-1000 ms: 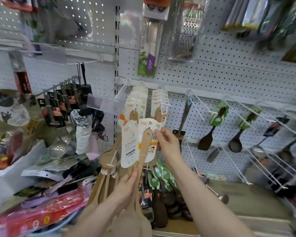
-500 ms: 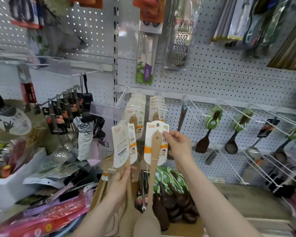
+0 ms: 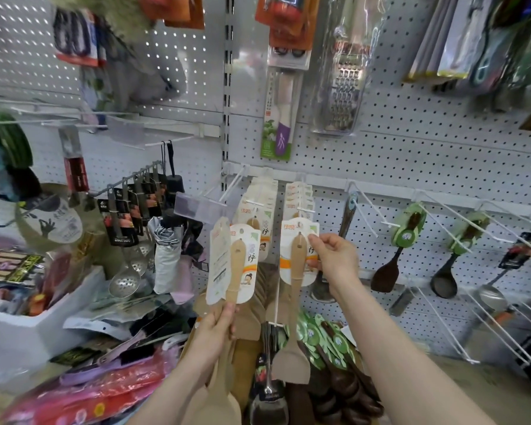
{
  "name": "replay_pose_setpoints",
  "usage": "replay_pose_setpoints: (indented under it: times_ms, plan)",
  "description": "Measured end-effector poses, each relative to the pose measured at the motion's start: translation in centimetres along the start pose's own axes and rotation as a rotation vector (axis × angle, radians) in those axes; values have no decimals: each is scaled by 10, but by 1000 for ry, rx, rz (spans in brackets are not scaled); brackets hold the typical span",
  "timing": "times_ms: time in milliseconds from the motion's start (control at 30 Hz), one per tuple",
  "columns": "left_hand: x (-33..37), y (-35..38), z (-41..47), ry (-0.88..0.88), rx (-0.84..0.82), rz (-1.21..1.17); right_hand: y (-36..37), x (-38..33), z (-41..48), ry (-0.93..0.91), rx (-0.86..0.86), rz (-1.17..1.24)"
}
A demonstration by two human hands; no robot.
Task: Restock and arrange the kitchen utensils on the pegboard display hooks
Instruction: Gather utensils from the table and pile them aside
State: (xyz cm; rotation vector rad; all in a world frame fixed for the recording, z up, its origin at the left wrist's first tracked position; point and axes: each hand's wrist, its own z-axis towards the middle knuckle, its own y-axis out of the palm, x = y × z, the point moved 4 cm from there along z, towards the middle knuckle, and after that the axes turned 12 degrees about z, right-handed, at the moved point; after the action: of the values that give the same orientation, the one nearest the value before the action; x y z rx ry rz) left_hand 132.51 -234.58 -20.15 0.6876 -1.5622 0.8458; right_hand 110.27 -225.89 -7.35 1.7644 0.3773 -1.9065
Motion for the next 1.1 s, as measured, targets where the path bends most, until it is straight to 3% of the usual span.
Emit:
replay_pose_setpoints:
  times_ms: [500, 700, 900, 1100]
  plan:
    - [16, 11, 21, 56, -55, 1, 17, 10, 67, 25, 126, -79]
    - [13, 13, 24, -13, -39, -40, 20, 9, 53, -49, 212, -153]
    - [15, 24, 9, 0, -87, -15, 41, 25, 1, -16, -152, -99]
    - [13, 38, -5, -6, -144, 23, 34, 17, -27, -33, -185, 7]
